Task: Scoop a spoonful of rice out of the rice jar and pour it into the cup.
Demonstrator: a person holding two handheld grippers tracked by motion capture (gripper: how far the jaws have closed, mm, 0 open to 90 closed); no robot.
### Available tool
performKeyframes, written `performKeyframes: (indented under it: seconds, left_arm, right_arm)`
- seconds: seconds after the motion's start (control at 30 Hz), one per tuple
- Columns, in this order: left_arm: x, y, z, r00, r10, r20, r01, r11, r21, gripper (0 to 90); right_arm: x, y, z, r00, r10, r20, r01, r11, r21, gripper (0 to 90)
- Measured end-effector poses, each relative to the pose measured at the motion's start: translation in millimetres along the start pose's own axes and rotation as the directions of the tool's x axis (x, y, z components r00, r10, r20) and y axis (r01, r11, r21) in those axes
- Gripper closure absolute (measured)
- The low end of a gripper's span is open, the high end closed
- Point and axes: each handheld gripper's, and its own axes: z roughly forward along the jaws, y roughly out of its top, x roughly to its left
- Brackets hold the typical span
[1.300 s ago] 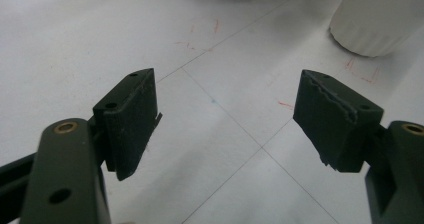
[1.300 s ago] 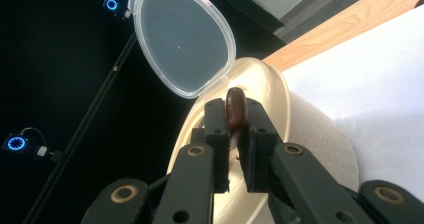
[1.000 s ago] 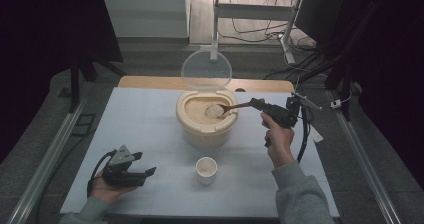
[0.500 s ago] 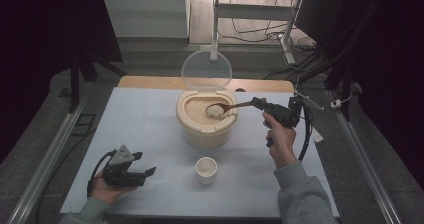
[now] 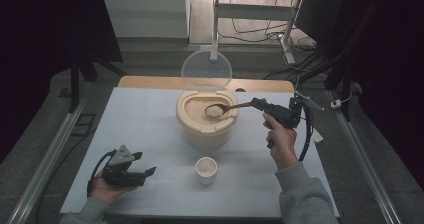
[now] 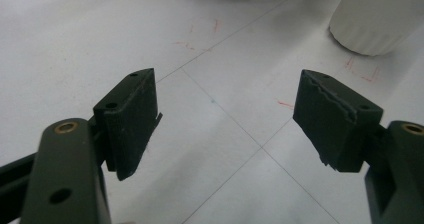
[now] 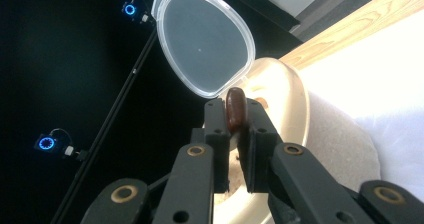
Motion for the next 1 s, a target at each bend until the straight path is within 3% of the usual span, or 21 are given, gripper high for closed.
performKeyframes:
  seconds: [0.7, 1.0]
  left_arm:
    - [0.1, 0.4, 0.2, 1.0, 0.001, -0.004, -0.001, 1.0, 0.001, 25.4]
    - [0.6, 0.6, 0.8, 1.0, -0.003, -0.006, 0.003, 1.0, 0.002, 25.4]
  right_arm:
    - [9.6, -17.1, -24.8, 0.998, 0.026, -0.057, -0.021, 0.995, 0.094, 83.0]
    - [-0.1, -29.9, -30.4, 0.9973, 0.041, -0.06, -0.033, 0.99, 0.138, 83.0]
